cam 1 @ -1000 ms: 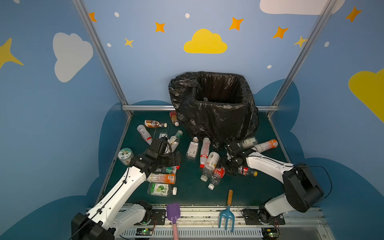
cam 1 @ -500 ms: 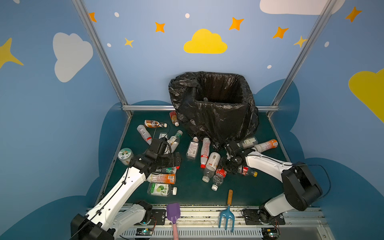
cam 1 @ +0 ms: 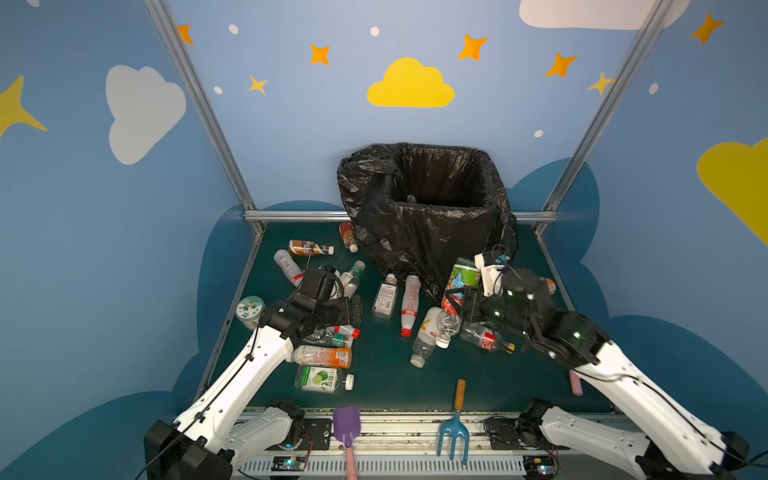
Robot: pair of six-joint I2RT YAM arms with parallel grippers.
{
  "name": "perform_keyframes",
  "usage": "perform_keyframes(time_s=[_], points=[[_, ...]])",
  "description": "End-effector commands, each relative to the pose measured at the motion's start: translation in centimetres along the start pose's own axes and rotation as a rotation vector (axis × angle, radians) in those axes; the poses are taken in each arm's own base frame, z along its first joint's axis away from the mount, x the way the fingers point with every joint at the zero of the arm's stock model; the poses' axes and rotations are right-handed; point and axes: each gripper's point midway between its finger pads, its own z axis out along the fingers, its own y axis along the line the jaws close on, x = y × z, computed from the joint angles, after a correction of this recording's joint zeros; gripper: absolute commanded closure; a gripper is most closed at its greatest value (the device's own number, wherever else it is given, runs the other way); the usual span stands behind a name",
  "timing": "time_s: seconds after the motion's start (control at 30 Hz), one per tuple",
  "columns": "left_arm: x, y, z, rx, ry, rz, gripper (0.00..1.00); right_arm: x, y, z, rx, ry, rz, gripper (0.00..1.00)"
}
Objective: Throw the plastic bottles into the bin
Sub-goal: 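Lift the cartoon bottle with the right gripper over the bin and release it, then lower the right gripper to the white yellow-chevron bottle while the left descends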
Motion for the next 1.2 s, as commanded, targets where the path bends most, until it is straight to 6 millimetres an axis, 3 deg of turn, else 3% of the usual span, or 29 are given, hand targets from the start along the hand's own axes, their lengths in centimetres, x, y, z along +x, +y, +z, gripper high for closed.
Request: perform_keyframes(time_s=[0.0,0.1,0.17,0.23,0.3,0.33,0.4,0.43,0.5,0.67,0.8,0.87,1.0,1.17], points=[[-1.8,-0.1,-0.9,-0.02,-0.05,0.024,0.0,-9.6,3.8,-4.3,0.005,-0.393,-0.276,0.47],[-2.8,-0.1,-1.8,-0.036,-0.081,0.04,0.0,-16.3,7.9,-6.1,-0.01,-0.653,-0.429,0.47],[-3.6,-0.1,-2.4,-0.04,-0.099,0.037,0.0,-21.0,8.2,-5.1,0.056,-0.723,-0.459,0.47],[-4.4,-0.2,-3.0,-0.04,-0.107,0.028,0.0,-25.4,6.5,-1.9,0.102,-0.671,-0.427,0.46],[-4.8,-0.1,-3.3,-0.046,-0.104,0.014,0.0,-29.0,4.0,2.6,0.14,-0.593,-0.392,0.42],[-4.9,-0.1,-3.4,-0.05,-0.102,0.007,0.0,-29.9,2.7,4.6,0.178,-0.552,-0.396,0.38],[-5.1,-0.1,-3.7,-0.053,-0.099,-0.006,0.0,-30.9,0.3,7.6,0.257,-0.496,-0.392,0.19],[-5.1,0.0,-3.9,-0.059,-0.102,-0.011,0.0,-31.1,-0.5,8.1,0.267,-0.481,-0.376,0.14],[-5.1,0.4,-4.4,-0.075,-0.107,-0.021,0.0,-31.5,-0.9,7.1,0.269,-0.496,-0.346,0.1],[-4.9,1.6,-5.6,-0.118,-0.129,-0.04,0.0,-32.5,-1.2,1.2,0.288,-0.578,-0.301,0.1],[-5.2,2.6,-5.6,-0.149,-0.132,-0.072,0.01,-31.0,-1.6,-3.8,0.22,-0.676,-0.211,0.1],[-5.5,3.1,-5.2,-0.162,-0.129,-0.099,0.02,-29.4,-2.3,-4.9,0.231,-0.631,-0.193,0.11],[-5.4,4.5,-4.0,-0.197,-0.082,-0.159,0.03,-25.4,-3.0,-5.2,0.231,-0.516,-0.202,0.13],[-3.6,6.7,-2.1,-0.245,0.047,-0.253,0.05,-18.5,-2.7,-4.6,0.132,-0.332,-0.259,0.13]])
